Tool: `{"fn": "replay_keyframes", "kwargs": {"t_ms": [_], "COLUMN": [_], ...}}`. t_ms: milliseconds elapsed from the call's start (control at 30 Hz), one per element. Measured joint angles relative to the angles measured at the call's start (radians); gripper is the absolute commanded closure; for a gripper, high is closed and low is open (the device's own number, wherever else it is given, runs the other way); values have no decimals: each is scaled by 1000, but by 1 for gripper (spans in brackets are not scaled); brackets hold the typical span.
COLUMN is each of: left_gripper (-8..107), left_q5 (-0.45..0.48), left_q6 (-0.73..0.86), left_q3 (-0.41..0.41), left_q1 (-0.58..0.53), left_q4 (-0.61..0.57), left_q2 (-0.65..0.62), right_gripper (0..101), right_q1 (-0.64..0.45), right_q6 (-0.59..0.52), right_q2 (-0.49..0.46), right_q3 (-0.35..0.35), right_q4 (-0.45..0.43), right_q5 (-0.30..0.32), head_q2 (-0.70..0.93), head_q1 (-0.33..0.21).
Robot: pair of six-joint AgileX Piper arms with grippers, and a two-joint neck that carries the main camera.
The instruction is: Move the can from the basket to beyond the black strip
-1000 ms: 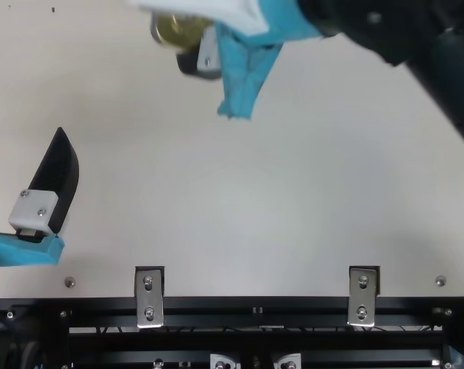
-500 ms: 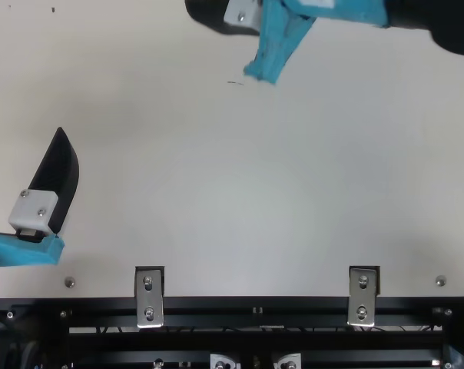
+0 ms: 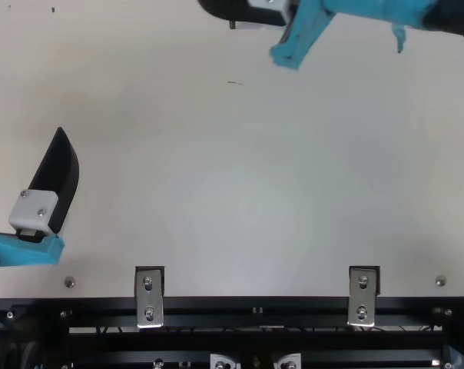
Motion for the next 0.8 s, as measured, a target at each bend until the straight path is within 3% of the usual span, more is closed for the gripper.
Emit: {"fn": "replay_keyframes", "kwargs": {"t_ms": [233, 500, 800], "left_gripper": [9, 9, 9], "left_q5": [0, 0, 0], "left_q6": [0, 0, 0], "left_q3": [0, 0, 0], "left_q1": [0, 0, 0], "left_q4": [0, 0, 0], "left_q2": [0, 0, 0], "right_gripper": [101, 101, 101], "right_q1": [-59, -87, -102], "right_q6": [-166, -244, -276], "right_q2": [37, 74, 71], "right_q3": [58, 67, 75], "right_q4": [143, 134, 144], "right_q5": [91, 132, 130], "head_q2": [0, 0, 0], "head_q1": [0, 0, 0]}}
